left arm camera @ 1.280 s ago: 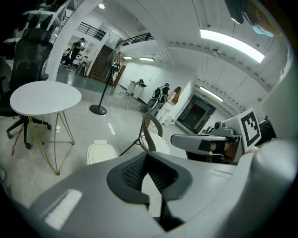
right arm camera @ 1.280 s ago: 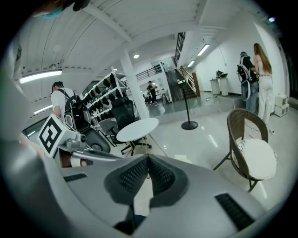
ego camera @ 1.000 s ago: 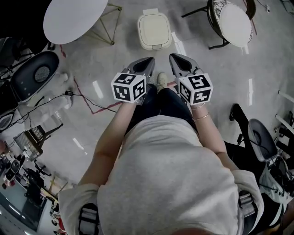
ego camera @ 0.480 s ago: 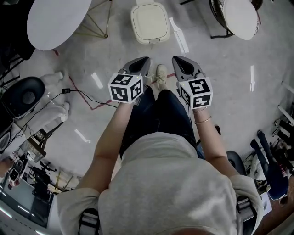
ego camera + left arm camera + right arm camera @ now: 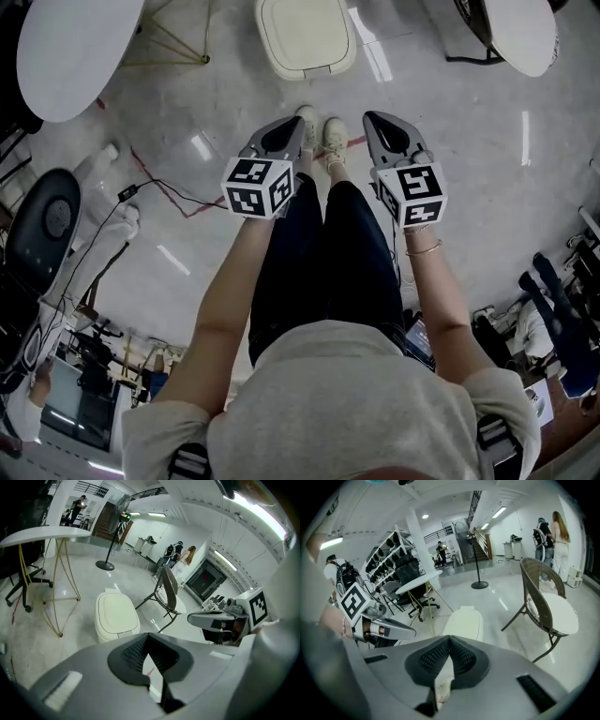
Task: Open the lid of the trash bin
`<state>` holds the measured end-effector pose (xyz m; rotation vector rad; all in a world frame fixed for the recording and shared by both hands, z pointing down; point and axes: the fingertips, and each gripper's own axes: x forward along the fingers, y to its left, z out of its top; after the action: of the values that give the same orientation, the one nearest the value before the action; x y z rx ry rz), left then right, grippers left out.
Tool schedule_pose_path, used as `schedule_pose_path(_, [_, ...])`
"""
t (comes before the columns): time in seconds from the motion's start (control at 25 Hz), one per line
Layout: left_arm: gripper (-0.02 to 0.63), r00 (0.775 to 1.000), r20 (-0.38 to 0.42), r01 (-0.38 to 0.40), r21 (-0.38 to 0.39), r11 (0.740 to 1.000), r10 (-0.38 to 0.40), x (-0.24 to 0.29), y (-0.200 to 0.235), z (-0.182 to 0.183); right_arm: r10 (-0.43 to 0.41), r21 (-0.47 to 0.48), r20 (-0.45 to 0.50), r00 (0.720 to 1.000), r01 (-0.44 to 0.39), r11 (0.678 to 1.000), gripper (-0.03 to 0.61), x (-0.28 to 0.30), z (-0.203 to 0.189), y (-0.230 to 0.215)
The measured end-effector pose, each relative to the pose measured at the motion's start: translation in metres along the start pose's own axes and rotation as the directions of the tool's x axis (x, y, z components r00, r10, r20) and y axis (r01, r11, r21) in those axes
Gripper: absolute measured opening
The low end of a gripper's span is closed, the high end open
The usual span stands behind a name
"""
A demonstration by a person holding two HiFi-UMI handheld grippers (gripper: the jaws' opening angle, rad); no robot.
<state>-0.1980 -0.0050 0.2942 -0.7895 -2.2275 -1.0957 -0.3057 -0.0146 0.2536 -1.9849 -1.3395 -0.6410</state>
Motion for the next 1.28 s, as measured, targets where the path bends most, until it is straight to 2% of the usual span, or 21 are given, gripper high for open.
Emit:
schedule_pose_path(0.16, [0.006, 1.000, -0.002, -0.021, -0.028, 0.999, 0.021, 0.027, 0.025, -0.014, -0.013, 0.040, -0.027, 1.000, 0.015, 0.999, 0.006, 0.029, -0.026, -0.012])
schedule_pose_path(0.32, [0.006, 0.998, 0.008, -0.058, -0.040, 0.998, 0.058, 0.048, 0.047, -0.016, 0.007, 0.034, -0.050, 0.999, -0.005, 0.999, 0.006, 0.058, -0.042, -0.011])
schedule_pose_path(0.48, [0.006, 0.998, 0.014, -0.061, -0.014, 0.998, 0.061, 0.069, 0.057, -0.016, 0.021, 0.034, -0.058, 0.998, -0.019, 0.999, 0.006, 0.080, -0.052, -0.010])
schedule_pose_path(0.72, [0.006, 0.998, 0.001, -0.067, -0.005, 0.998, 0.067, 0.105, 0.066, -0.025, 0.021, -0.057, -0.097, 0.995, -0.026, 0.998, 0.006, 0.103, -0.069, -0.012])
schedule_pose_path(0.96, [0.007, 0.998, 0.000, -0.066, 0.028, 0.997, 0.066, 0.142, 0.067, -0.025, 0.003, -0.017, -0.095, 0.995, -0.005, 1.000, 0.006, 0.116, -0.074, -0.029])
schedule_pose_path(1.28, [0.006, 0.989, -0.069, -0.131, -0.006, 0.991, 0.130, 0.171, 0.092, -0.036, 0.027, 0.019, -0.138, 0.990, -0.025, 1.000, 0.006, 0.130, -0.095, -0.034])
